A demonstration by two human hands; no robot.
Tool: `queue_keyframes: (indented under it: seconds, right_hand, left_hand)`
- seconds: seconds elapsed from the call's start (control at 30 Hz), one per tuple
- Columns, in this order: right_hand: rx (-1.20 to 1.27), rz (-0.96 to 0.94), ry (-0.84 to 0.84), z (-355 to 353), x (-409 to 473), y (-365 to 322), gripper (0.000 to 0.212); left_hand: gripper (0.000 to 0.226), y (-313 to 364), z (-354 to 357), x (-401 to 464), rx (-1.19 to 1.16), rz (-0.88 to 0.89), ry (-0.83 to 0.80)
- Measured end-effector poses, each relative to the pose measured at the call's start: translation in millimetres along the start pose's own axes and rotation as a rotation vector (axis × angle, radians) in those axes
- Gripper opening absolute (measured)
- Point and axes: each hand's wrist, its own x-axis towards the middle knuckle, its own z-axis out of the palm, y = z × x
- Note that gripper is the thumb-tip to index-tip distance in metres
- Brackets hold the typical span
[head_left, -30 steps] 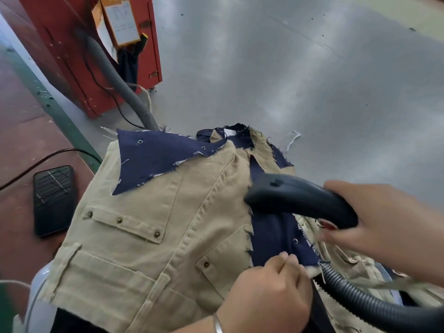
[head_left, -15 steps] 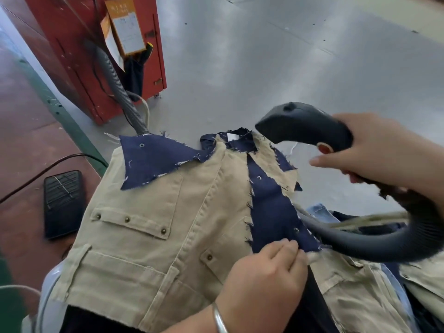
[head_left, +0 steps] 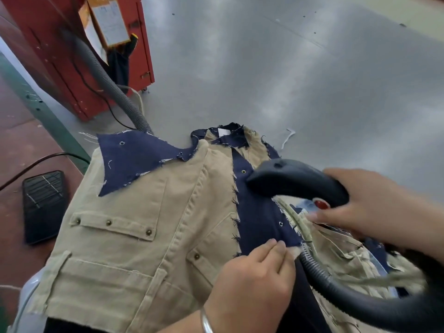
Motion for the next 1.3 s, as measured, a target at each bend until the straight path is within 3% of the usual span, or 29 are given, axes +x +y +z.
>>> queue_keyframes:
  seconds: [0.17, 0.33, 0.47, 0.6, 0.73, 0.93, 1.03, 1.3]
  right_hand:
    - [0.106, 0.042, 0.063, 4.4, 61.5, -8.5, 0.027]
    - [0.219, 0.07, 0.238, -24.8, 64.8, 6.7, 0.027]
    - [0.229, 0.062, 0.232, -37.6, 9.2, 23.1, 0.027]
    - [0.177, 0.117, 0.19, -23.8, -38.7, 40.6, 0.048]
    - [0.129, 0.181, 0.255, -6.3, -69.8, 69.2, 0.068]
    - [-0.08, 0.188, 0.143, 21.1, -75.6, 29.9, 0.041]
    - [0.009, 0.176, 0.014, 23.4, -49.3, 6.9, 0.028]
    - [0.101, 0.105, 0.213, 11.5, 7.2, 15.7, 0.033]
  left_hand:
    - [0.063, 1.4, -0.7, 0.8, 0.016, -0.007, 0.031]
    - [0.035, -11.6, -4.7, 5.8, -0.02, -0.008, 0.01]
    - [0.032, -26.9, -10.9, 17.7, -0.011, -0.109, -0.078]
    - [0.042, -15.7, -15.3, 8.7, -0.005, -0.075, -0.137]
    - [0.045, -13.6, -18.6, -1.5, 0.041, -0.039, -0.162]
    - [0.034, -17.4, -12.0, -4.8, 0.06, -0.03, -0.134]
    - [0.037, -18.5, -8.4, -2.9, 0.082, -0.035, -0.129]
    - [0.037, -20.6, -6.9, -5.3, 0.012, -0.066, -0.113]
